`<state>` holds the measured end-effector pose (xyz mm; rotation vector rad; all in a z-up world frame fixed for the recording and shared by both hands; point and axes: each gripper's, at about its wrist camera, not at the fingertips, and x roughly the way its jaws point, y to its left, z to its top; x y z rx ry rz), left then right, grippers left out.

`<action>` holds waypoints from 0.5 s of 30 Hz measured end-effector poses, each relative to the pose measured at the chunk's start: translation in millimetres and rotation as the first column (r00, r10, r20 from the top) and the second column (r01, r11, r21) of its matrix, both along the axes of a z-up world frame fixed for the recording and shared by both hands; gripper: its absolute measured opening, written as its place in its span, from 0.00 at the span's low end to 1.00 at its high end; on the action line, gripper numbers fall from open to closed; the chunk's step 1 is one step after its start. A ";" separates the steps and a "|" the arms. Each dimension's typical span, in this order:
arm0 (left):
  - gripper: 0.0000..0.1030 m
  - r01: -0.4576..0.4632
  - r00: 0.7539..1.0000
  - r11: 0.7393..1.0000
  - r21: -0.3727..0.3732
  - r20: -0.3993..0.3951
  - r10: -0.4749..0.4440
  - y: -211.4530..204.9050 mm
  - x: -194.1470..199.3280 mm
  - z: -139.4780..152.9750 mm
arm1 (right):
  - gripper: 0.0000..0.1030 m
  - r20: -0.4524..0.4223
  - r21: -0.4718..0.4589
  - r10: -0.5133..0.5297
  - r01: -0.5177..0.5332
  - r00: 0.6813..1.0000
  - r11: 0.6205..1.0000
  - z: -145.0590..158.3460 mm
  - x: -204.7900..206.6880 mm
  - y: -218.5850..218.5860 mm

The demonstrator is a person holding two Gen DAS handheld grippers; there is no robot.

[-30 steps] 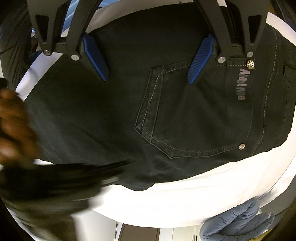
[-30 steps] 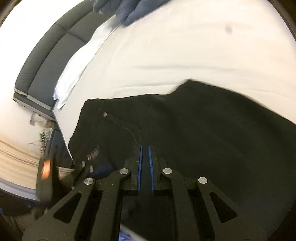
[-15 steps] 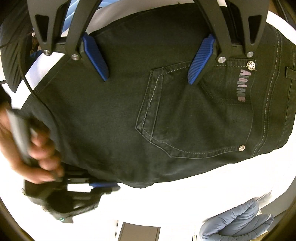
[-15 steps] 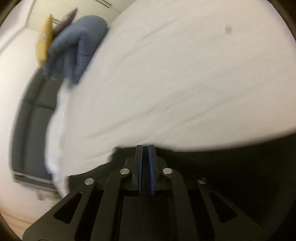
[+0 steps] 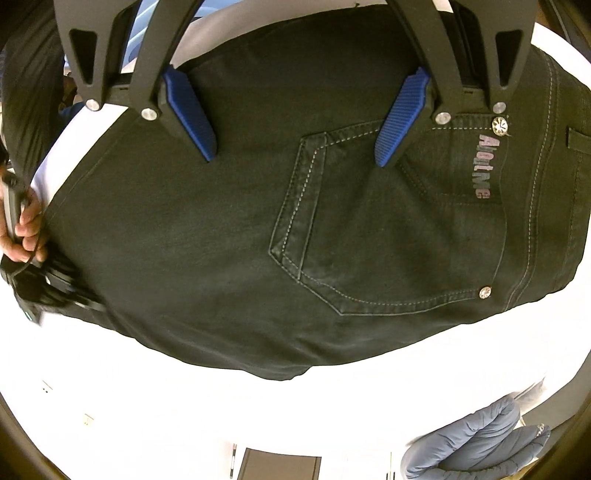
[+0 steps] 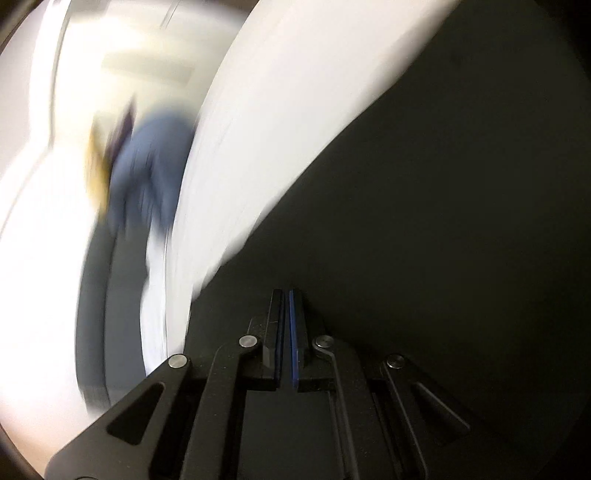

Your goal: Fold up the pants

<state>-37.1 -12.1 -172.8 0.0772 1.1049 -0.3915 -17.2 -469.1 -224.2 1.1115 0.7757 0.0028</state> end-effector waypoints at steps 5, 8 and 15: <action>0.88 0.005 1.000 1.000 0.000 0.000 -0.005 -3.4 0.4 -3.1 | 0.00 0.032 -0.093 -0.343 0.344 0.939 0.934 27.3 -82.3 -115.3; 0.90 0.011 1.000 1.000 0.021 -0.004 -0.011 -9.7 1.9 1.1 | 0.08 0.050 -0.094 -0.456 0.459 0.889 0.884 47.6 -116.6 -134.5; 0.89 -0.007 0.997 1.000 -0.024 0.075 0.009 -30.9 5.3 45.2 | 0.08 0.126 0.013 0.106 -0.109 0.986 0.994 37.7 -57.0 43.8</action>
